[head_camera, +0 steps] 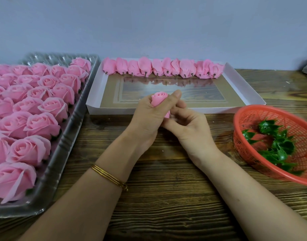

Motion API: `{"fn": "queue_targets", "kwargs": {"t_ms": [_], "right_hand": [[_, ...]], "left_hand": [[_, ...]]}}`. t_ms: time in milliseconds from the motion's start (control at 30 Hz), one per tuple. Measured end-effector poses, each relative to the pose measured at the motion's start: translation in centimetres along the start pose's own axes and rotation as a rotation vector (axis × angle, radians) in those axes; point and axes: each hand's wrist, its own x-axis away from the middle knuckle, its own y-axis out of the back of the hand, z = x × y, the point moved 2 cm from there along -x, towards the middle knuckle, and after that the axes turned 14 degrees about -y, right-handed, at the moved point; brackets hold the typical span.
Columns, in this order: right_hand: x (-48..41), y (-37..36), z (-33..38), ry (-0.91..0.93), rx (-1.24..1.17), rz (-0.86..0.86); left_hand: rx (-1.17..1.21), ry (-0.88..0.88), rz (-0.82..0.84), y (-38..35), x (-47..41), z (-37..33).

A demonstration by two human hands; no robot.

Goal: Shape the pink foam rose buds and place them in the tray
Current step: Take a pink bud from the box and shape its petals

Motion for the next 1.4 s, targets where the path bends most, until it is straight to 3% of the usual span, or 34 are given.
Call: {"fn": "queue_targets", "kwargs": {"t_ms": [167, 433, 600, 900, 1000, 1200, 1400], "right_hand": [[-0.06, -0.01, -0.01, -0.059, -0.053, 0.053], [0.13, -0.48, 0.12, 0.011, 0.025, -0.087], [0.27, -0.41, 0.15, 0.026, 0.037, -0.123], [-0.37, 0.28, -0.16, -0.167, -0.154, 0.053], [-0.53, 0.24, -0.20, -0.212, -0.211, 0.087], [-0.37, 0.10, -0.52, -0.079, -0.145, -0.060], [-0.30, 0.08, -0.22, 0.051, 0.024, -0.131]], "left_hand": [[-0.009, 0.017, -0.011, 0.04, 0.06, -0.35], [-0.040, -0.041, -0.067, -0.09, -0.02, 0.29], [-0.043, -0.047, -0.011, -0.12, 0.07, 0.34], [0.011, 0.018, 0.123, 0.29, 0.00, -0.26], [-0.003, 0.028, 0.094, 0.36, -0.03, -0.37], [0.002, 0.033, -0.076, 0.34, -0.01, 0.34], [-0.019, 0.015, -0.063, -0.18, 0.22, 0.45]]}}
